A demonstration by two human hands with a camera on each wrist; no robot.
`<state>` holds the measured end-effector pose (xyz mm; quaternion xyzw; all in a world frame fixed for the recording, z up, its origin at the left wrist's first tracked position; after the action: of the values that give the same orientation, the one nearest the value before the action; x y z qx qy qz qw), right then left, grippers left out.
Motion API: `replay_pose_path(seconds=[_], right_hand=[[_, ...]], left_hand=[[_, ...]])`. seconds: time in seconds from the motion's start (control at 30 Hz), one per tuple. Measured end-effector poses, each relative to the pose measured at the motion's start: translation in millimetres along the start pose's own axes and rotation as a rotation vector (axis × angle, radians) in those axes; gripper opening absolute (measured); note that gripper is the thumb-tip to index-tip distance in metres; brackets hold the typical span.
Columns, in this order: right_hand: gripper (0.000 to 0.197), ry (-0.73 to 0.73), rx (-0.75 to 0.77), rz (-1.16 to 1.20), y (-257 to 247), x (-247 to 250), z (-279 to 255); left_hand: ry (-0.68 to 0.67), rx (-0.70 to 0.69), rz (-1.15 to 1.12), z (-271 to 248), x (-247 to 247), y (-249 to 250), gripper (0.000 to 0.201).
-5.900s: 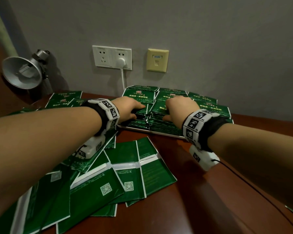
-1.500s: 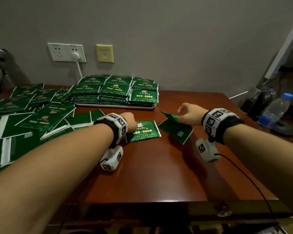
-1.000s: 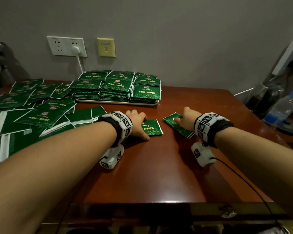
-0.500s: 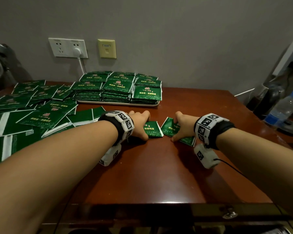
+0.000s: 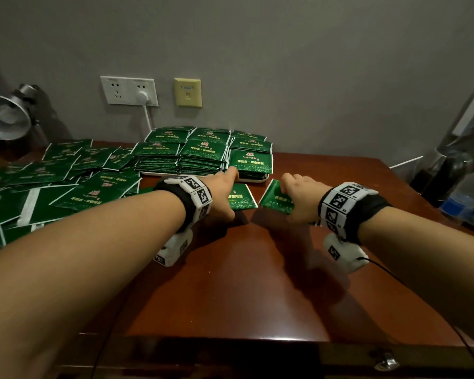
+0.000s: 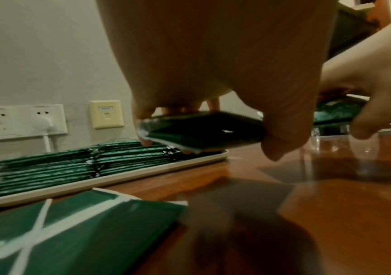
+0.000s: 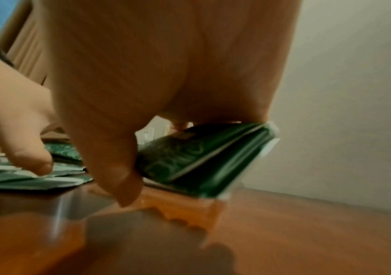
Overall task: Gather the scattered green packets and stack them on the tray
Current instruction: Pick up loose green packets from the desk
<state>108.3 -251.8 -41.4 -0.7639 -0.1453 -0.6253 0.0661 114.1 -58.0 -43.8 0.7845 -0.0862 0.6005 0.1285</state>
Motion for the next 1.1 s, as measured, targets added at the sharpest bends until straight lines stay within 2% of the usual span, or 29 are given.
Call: replay_pose_path(seconds=[0.1, 0.27, 0.43, 0.73, 0.93, 1.1], right_hand=[[0.054, 0.036, 0.046, 0.053, -4.5, 19.2, 11.6], [0.057, 0.096, 0.098, 0.039, -7.9, 50.1, 40.3], [0.053, 0.129, 0.077, 0.033, 4.0, 85.6, 91.3], [0.057, 0.224, -0.035, -0.002, 36.4, 169.2, 215.3], [0.058, 0.124, -0.015, -0.071, 36.2, 159.1, 290.1], [0.053, 0.039, 0.054, -0.069, 31.0, 130.4, 325.6]], left_hand=[[0.029, 0.056, 0.014, 3.4, 15.0, -17.2, 0.096], [0.126, 0.032, 0.086, 23.9, 47.3, -44.3, 0.074], [0.166, 0.025, 0.067, 65.1, 81.7, -63.7, 0.079], [0.161, -0.083, 0.118, 177.4, 120.0, -36.5, 0.075], [0.075, -0.113, 0.148, 233.6, 111.1, -33.6, 0.081], [0.092, -0.120, 0.133, 243.0, 104.8, -51.7, 0.078]])
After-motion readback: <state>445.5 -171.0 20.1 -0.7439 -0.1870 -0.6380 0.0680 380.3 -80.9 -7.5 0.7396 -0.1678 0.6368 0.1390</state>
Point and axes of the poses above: each hand's wrist, its own z-axis towards the middle knuckle, its own x-axis out of the back of the hand, y = z × x, the point moved 5 cm from there along z, towards the middle knuckle, and after that the axes turned 8 degrees about -y, right-handed, at the moved point
